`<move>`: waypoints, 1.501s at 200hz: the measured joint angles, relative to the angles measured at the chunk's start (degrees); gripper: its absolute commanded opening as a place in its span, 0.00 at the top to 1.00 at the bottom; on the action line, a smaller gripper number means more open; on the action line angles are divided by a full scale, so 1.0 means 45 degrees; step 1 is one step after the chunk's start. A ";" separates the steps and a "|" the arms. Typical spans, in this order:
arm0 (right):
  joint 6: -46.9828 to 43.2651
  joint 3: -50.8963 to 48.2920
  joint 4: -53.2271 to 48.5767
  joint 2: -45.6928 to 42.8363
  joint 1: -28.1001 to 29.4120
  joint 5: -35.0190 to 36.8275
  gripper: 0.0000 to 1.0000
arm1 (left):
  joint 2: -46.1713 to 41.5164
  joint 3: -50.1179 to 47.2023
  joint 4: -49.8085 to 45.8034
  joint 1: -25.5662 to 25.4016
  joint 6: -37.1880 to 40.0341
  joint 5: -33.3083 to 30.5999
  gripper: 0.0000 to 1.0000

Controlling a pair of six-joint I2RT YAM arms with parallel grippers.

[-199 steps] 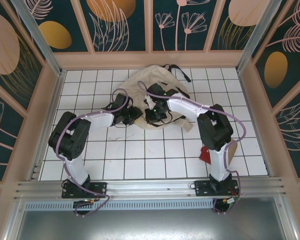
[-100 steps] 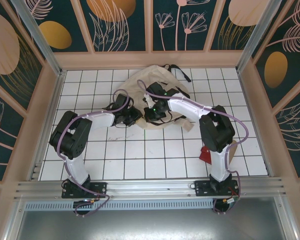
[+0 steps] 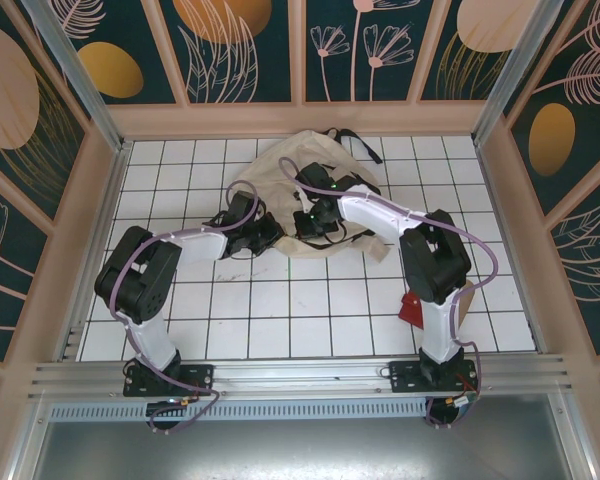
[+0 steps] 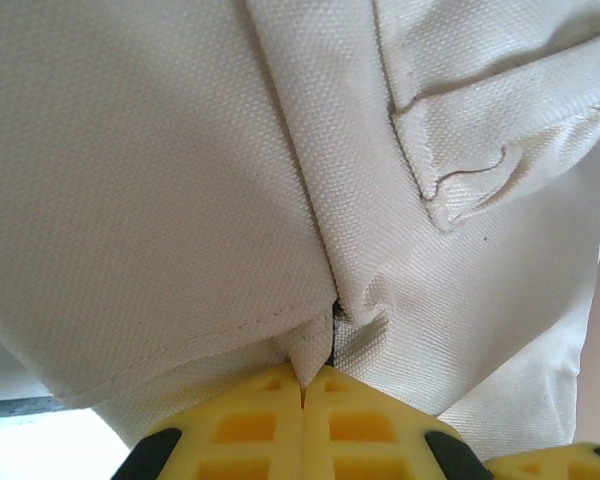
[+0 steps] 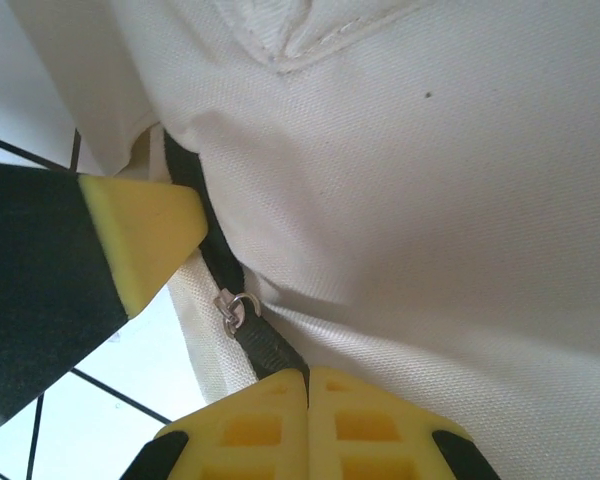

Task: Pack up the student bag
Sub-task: Zip the student bag at the top-center of the table.

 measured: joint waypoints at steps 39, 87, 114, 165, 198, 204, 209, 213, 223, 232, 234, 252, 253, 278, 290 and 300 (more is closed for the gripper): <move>0.0272 0.0000 -0.0005 0.0005 0.0000 0.0330 1.00 | -0.0102 -0.0384 0.0704 -0.0044 0.0826 -0.0010 1.00; 0.0442 0.0005 -0.0005 0.0005 -0.0024 0.0316 1.00 | -0.0379 -0.0865 0.1520 0.0000 0.2127 0.0107 1.00; 0.0437 0.0005 -0.0005 0.0000 -0.0044 -0.0019 1.00 | -0.0758 -0.1073 0.1642 0.0078 0.2283 0.0121 1.00; 0.0432 -0.0515 -0.0097 -0.0568 0.0359 0.0063 1.00 | -0.0806 -0.1073 0.1501 0.0175 0.2079 0.0068 1.00; 0.0437 -0.0889 -0.0602 -0.1180 0.0529 0.0704 1.00 | -0.0806 -0.1098 0.1336 0.0350 0.2030 -0.0049 1.00; 0.0437 -0.0942 -0.0729 -0.1297 0.0529 0.0777 1.00 | -0.0806 -0.1098 0.1307 0.0408 0.2025 -0.0083 1.00; 0.0437 -0.0986 -0.0801 -0.1389 0.0529 0.0840 1.00 | -0.0806 -0.1098 0.1302 0.0457 0.2025 -0.0102 1.00; 0.0437 -0.1010 -0.0845 -0.1457 0.0534 0.0884 1.00 | -0.0806 -0.1098 0.1297 0.0486 0.2025 -0.0117 1.00; 0.0437 -0.1083 -0.0884 -0.1569 0.0544 0.0962 1.00 | -0.0806 -0.1098 0.1302 0.0534 0.2030 -0.0107 1.00; 0.0437 -0.1151 -0.0903 -0.1617 0.0544 0.1010 1.00 | -0.0806 -0.1098 0.1302 0.0544 0.2030 -0.0102 1.00; 0.0437 -0.1180 -0.0894 -0.1637 0.0544 0.1020 1.00 | -0.0806 -0.1098 0.1302 0.0544 0.2030 -0.0097 1.00; 0.0437 -0.1428 -0.0913 -0.1729 0.0544 0.1161 1.00 | -0.0806 -0.1098 0.1297 0.0549 0.2035 -0.0092 1.00; 0.0437 -0.1438 -0.0918 -0.1734 0.0544 0.1171 1.00 | -0.0806 -0.1098 0.1292 0.0554 0.2035 -0.0092 1.00; 0.0442 -0.1690 -0.0903 -0.1855 0.0544 0.1734 1.00 | -0.0806 -0.1093 0.1209 0.0588 0.2040 -0.0019 1.00; 0.0442 -0.1753 -0.0894 -0.1933 0.0544 0.2089 1.00 | -0.0806 -0.1093 0.1205 0.0622 0.2045 0.0015 1.00; 0.0437 -0.1797 -0.0894 -0.1987 0.0539 0.2395 1.00 | -0.0806 -0.1093 0.1175 0.0665 0.2055 0.0039 1.00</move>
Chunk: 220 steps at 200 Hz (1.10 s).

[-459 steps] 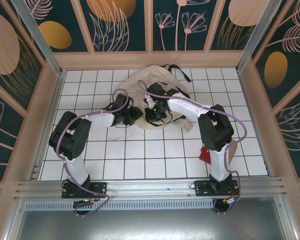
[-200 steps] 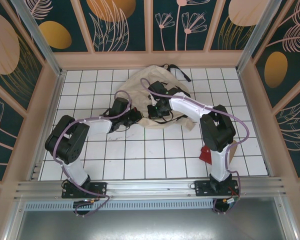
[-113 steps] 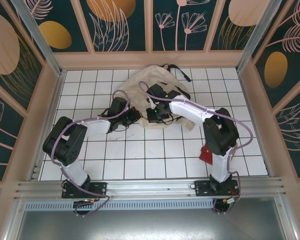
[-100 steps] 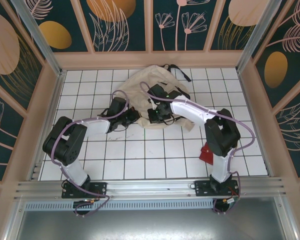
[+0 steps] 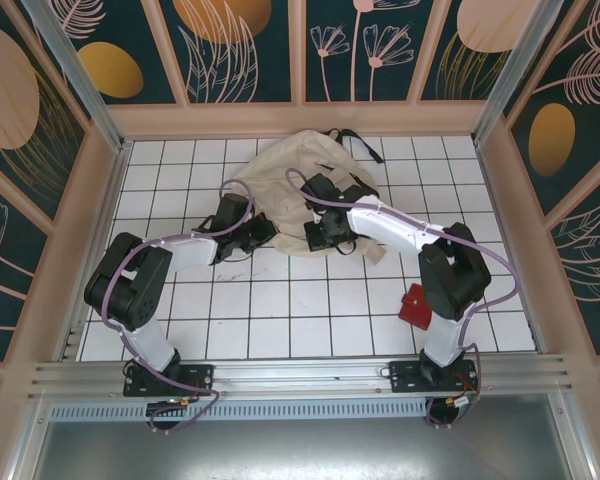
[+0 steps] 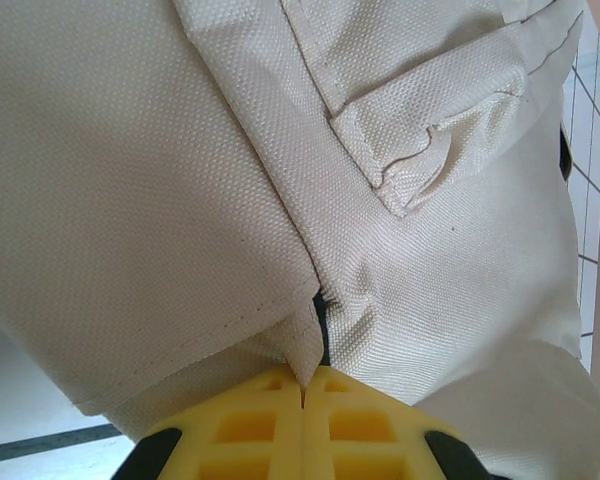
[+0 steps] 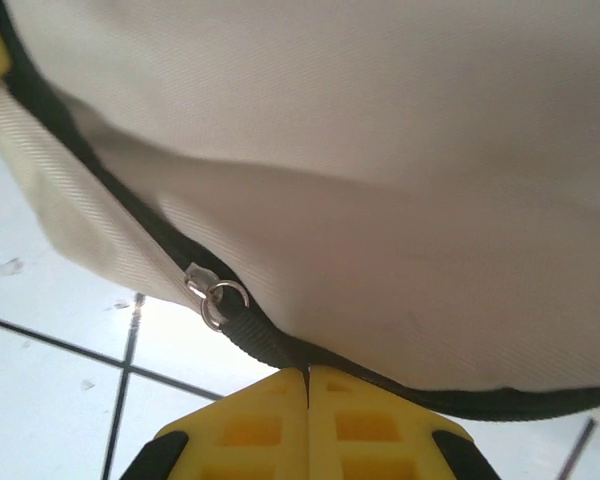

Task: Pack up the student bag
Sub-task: Zip the student bag at the top-center of the table.

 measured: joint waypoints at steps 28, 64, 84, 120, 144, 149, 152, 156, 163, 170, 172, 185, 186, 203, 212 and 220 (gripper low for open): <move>0.0005 -0.0010 -0.0024 -0.0155 -0.0005 0.0733 1.00 | 0.0000 0.0024 -0.0175 0.0160 0.0087 -0.0024 1.00; 0.0000 -0.0010 -0.0437 -0.0491 -0.0078 0.1409 1.00 | 0.0000 0.0029 -0.0452 0.0631 0.0228 -0.0452 1.00; 0.0000 -0.0015 -0.0471 -0.0534 -0.0083 0.1661 1.00 | 0.0000 0.0034 -0.0529 0.0714 0.0291 -0.0578 1.00; -0.0024 -0.0063 -0.0452 -0.0534 -0.0092 0.1554 1.00 | 0.0005 0.0146 -0.0733 0.0724 0.0495 -0.0641 1.00; -0.0044 -0.0063 -0.0408 -0.0534 -0.0092 0.1588 1.00 | 0.0005 0.0481 -0.1229 0.0845 0.0767 -0.0748 1.00; -0.0039 -0.0063 -0.0413 -0.0534 -0.0092 0.1637 1.00 | 0.0005 0.0554 -0.1316 0.0899 0.0821 -0.0787 1.00; -0.0029 -0.0063 -0.0418 -0.0534 -0.0092 0.1685 1.00 | 0.0005 0.0593 -0.1370 0.0918 0.0835 -0.0811 1.00; 0.0000 -0.0063 -0.0423 -0.0534 -0.0092 0.1753 1.00 | 0.0005 0.0661 -0.1462 0.0981 0.0869 -0.0869 1.00; 0.0015 -0.0063 -0.0437 -0.0529 -0.0097 0.1899 1.00 | 0.0005 0.0758 -0.1579 0.1073 0.0913 -0.0962 1.00; 0.0058 -0.0063 -0.0457 -0.0529 -0.0107 0.2011 1.00 | 0.0005 0.0850 -0.1676 0.1190 0.0967 -0.1064 1.00; 0.0068 -0.0063 -0.0457 -0.0529 -0.0107 0.2050 1.00 | 0.0005 0.0879 -0.1705 0.1224 0.0996 -0.1088 1.00; 0.0146 -0.0063 -0.0466 -0.0529 -0.0131 0.2249 1.00 | 0.0005 0.1005 -0.1846 0.1423 0.1054 -0.1263 1.00; 0.0151 -0.0063 -0.0461 -0.0529 -0.0131 0.2249 1.00 | 0.0005 0.1010 -0.1860 0.1433 0.1054 -0.1273 1.00; 0.0253 -0.0063 -0.0442 -0.0529 -0.0165 0.2351 1.00 | 0.0005 0.1141 -0.1982 0.1564 0.1103 -0.1379 1.00; 0.0350 -0.0063 -0.0432 -0.0529 -0.0199 0.2380 1.00 | 0.0005 0.1185 -0.2035 0.1588 0.1141 -0.1399 1.00; 0.0408 -0.0068 -0.0427 -0.0529 -0.0243 0.2448 1.00 | 0.0005 0.1229 -0.2108 0.1608 0.1161 -0.1404 1.00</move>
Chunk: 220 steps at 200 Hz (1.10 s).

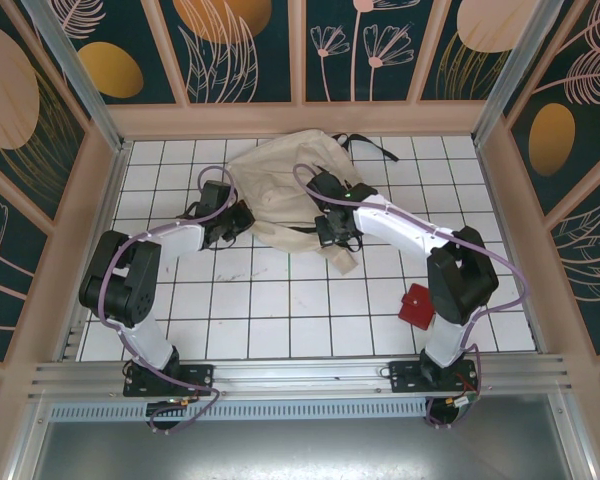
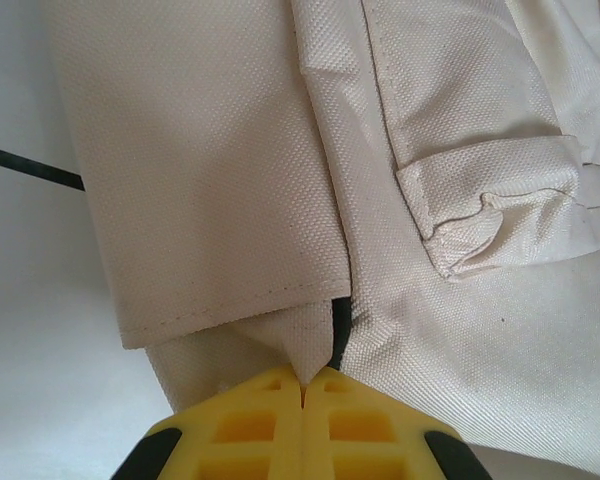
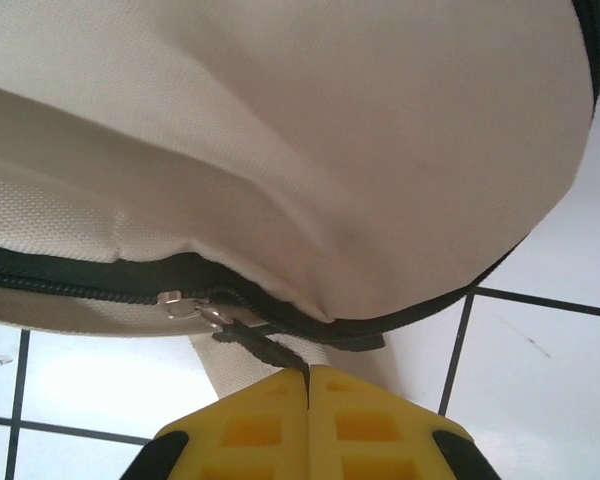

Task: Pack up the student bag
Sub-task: Zip the student bag at the top-center of the table.

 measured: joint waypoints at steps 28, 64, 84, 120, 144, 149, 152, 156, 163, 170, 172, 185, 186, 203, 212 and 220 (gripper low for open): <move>0.0131 -0.0262 0.0126 0.0000 -0.0379 0.0306 1.00 | 0.0034 0.0121 -0.0107 0.0253 0.0097 0.0005 1.00; 0.0170 -0.0413 0.0661 0.0000 -0.0675 0.0214 1.00 | 0.0146 0.0559 -0.0384 0.0393 0.0185 0.0097 1.00; 0.0165 -0.0413 0.0748 0.0000 -0.0670 -0.0063 1.00 | 0.0165 0.0670 -0.0476 0.0461 0.0272 0.0087 1.00; -0.0097 -0.0408 0.0787 -0.0389 -0.0461 -0.1768 1.00 | 0.0170 0.0792 -0.0695 0.0748 0.0495 -0.0063 0.53; -0.0219 -0.0262 0.0889 -0.0763 -0.0097 -0.3332 1.00 | -0.0049 0.0670 -0.0899 0.1098 0.0364 -0.0228 0.38; -0.0228 -0.0180 0.0957 -0.0767 -0.0029 -0.3609 1.00 | -0.0233 0.0525 -0.0899 0.1146 0.0253 -0.0238 0.35; -0.0228 -0.0121 0.1020 -0.0767 0.0024 -0.3827 1.00 | -0.0364 0.0413 -0.0903 0.1161 0.0228 -0.0194 0.34; -0.0228 -0.0078 0.1112 -0.0767 0.0058 -0.4017 1.00 | -0.0559 0.0267 -0.0913 0.1185 0.0155 -0.0194 0.33; -0.0228 0.0015 0.1268 -0.0763 0.0141 -0.4410 1.00 | -0.0991 -0.0083 -0.0933 0.1190 0.0000 -0.0083 0.32; -0.0228 0.0107 0.1360 -0.0758 0.0194 -0.4721 1.00 | -0.1443 -0.0447 -0.0903 0.1185 -0.0223 0.0126 0.32; -0.0233 0.0136 0.1379 -0.0758 0.0214 -0.4818 1.00 | -0.1583 -0.0563 -0.0874 0.1175 -0.0282 0.0219 0.32; -0.0233 0.0282 0.1545 -0.0743 0.0311 -0.5304 1.00 | -0.2283 -0.1234 -0.0665 0.1078 -0.0811 0.0695 0.31; -0.0233 0.0296 0.1559 -0.0738 0.0321 -0.5348 1.00 | -0.2322 -0.1273 -0.0641 0.1069 -0.0845 0.0729 0.31; -0.0233 0.0384 0.1744 -0.0680 0.0471 -0.5727 1.00 | -0.2871 -0.2050 -0.0209 0.0719 -0.1622 0.1282 0.30; -0.0228 0.0389 0.1787 -0.0641 0.0529 -0.5829 1.00 | -0.2997 -0.2361 0.0058 0.0384 -0.2103 0.1501 0.30; -0.0228 0.0389 0.1797 -0.0593 0.0559 -0.5867 1.00 | -0.3041 -0.2584 0.0335 0.0073 -0.2492 0.1603 0.29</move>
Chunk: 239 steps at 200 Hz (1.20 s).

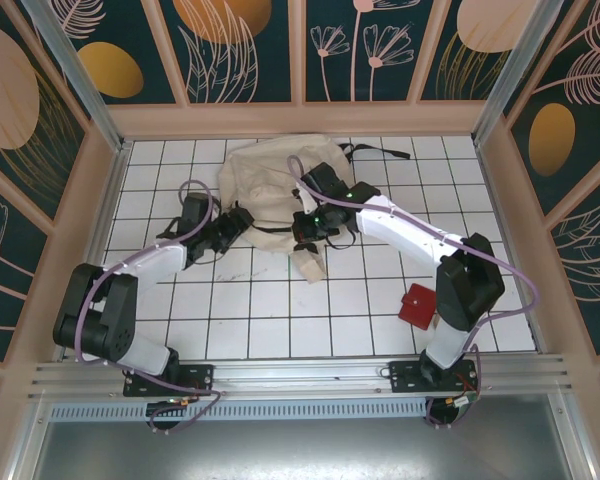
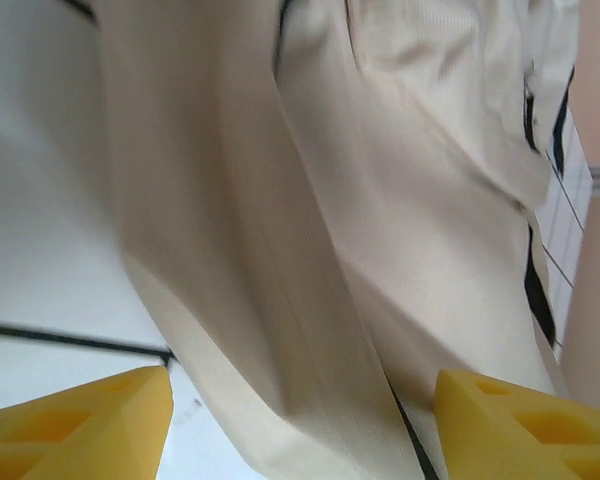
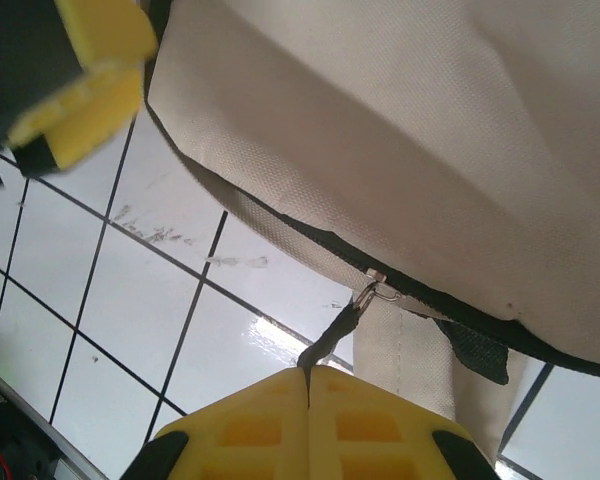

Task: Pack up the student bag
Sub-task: Zip the student bag at the top-center of the table.

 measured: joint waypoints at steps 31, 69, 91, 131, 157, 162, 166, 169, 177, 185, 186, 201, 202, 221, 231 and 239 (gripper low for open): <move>0.0005 0.0000 -0.0010 0.0078 0.0029 -0.0039 1.00 | -0.0005 -0.0525 0.1375 -0.0981 -0.1511 0.0209 0.27; 0.0019 -0.0175 -0.0034 0.0073 0.0170 -0.0010 1.00 | 0.0432 -0.0432 0.3041 -0.1311 -0.2633 0.0223 0.37; 0.0068 -0.0461 -0.0044 0.0073 0.0243 0.0058 1.00 | 0.0962 -0.0393 0.3249 -0.1506 -0.3215 0.0219 0.53; 0.0306 -0.0923 -0.0097 -0.0068 0.0316 0.0860 1.00 | 0.1190 -0.0398 0.3245 -0.1583 -0.3696 0.0005 0.98; 0.0520 -0.1569 -0.0257 -0.0291 0.0393 0.2195 1.00 | 0.1248 -0.0398 0.3245 -0.1656 -0.3832 -0.0248 1.00; 0.0593 -0.1666 -0.0287 -0.0306 0.0393 0.2526 1.00 | 0.1273 -0.0398 0.3245 -0.1685 -0.3832 -0.0272 1.00; 0.0641 -0.1729 -0.0340 -0.0306 0.0393 0.2822 1.00 | 0.1297 -0.0398 0.3245 -0.1715 -0.3837 -0.0321 1.00; 0.0656 -0.1763 -0.0379 -0.0306 0.0398 0.3002 1.00 | 0.1311 -0.0398 0.3245 -0.1724 -0.3837 -0.0340 1.00; 0.0738 -0.1846 -0.0491 -0.0311 0.0403 0.3521 1.00 | 0.1355 -0.0398 0.3245 -0.1739 -0.3837 -0.0427 1.00; 0.0850 -0.1889 -0.0622 -0.0311 0.0398 0.4041 1.00 | 0.1394 -0.0398 0.3245 -0.1739 -0.3832 -0.0505 1.00; 0.0869 -0.1889 -0.0636 -0.0311 0.0398 0.4090 1.00 | 0.1399 -0.0398 0.3240 -0.1739 -0.3832 -0.0515 1.00; 0.1049 -0.1894 -0.0758 -0.0311 0.0389 0.4945 1.00 | 0.1413 -0.0398 0.3225 -0.1753 -0.3832 -0.0617 1.00; 0.1059 -0.1894 -0.0772 -0.0311 0.0389 0.4983 1.00 | 0.1413 -0.0398 0.3225 -0.1753 -0.3832 -0.0622 1.00; 0.1287 -0.1894 -0.0991 -0.0311 0.0330 0.5906 1.00 | 0.1413 -0.0393 0.3138 -0.1763 -0.3750 -0.0840 1.00; 0.1345 -0.1894 -0.1044 -0.0311 0.0262 0.6280 1.00 | 0.1409 -0.0393 0.3050 -0.1758 -0.3687 -0.0933 1.00; 0.1355 -0.1894 -0.1069 -0.0311 0.0160 0.6509 1.00 | 0.1389 -0.0393 0.2958 -0.1758 -0.3628 -0.1010 1.00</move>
